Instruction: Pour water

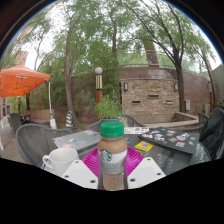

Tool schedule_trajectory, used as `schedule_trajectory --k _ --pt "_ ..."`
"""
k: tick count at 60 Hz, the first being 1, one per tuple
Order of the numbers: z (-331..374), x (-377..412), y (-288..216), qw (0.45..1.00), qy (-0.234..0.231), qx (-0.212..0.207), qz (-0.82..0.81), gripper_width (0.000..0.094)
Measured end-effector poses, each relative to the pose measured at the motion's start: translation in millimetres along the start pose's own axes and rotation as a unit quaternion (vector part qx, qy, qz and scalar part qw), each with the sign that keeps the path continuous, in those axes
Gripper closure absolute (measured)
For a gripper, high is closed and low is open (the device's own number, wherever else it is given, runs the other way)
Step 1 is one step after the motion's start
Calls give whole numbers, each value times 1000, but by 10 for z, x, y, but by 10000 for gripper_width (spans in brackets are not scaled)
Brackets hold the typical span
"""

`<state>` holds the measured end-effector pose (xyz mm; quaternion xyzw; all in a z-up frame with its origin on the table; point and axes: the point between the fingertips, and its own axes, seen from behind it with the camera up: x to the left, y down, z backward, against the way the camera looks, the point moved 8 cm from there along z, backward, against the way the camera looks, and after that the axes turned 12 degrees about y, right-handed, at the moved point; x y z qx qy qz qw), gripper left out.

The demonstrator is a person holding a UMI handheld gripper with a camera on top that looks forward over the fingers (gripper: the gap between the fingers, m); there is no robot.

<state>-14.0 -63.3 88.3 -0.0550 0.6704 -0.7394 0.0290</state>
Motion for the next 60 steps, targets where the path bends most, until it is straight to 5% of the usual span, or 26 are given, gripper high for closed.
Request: schedule_trajectory --k 22,29,35,60 --pt "16 -39 66 1000 -8 -1 7 625" --pt "16 -74 47 1000 5 18 18 419" --pt "71 -103 32 998 19 44 36 80" --pt "1532 -437 -383 999 13 49 -4 95"
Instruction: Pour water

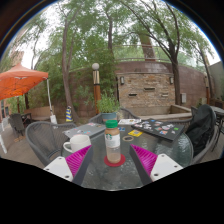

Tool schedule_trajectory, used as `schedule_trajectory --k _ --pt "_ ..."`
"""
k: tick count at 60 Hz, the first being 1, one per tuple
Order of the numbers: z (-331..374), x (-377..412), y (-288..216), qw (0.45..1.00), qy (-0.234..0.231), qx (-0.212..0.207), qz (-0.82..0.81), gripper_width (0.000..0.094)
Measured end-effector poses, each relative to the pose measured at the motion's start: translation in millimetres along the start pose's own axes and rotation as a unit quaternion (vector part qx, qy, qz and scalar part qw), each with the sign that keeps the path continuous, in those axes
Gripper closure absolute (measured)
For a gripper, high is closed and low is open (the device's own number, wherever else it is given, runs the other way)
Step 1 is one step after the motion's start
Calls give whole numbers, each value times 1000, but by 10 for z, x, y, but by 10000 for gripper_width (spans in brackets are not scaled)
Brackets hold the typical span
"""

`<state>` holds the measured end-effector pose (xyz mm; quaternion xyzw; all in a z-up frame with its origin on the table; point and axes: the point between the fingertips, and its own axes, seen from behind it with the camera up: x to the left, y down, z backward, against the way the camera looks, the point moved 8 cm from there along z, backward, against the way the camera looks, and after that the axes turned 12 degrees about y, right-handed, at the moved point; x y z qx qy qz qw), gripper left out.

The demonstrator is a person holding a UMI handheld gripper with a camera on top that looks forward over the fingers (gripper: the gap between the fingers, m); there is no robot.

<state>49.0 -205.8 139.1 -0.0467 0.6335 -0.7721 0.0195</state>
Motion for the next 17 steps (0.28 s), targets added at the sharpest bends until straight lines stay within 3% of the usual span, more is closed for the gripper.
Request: schedule_trajectory --k 17 --pt "954 -214 136 1000 -2 -4 -13 107"
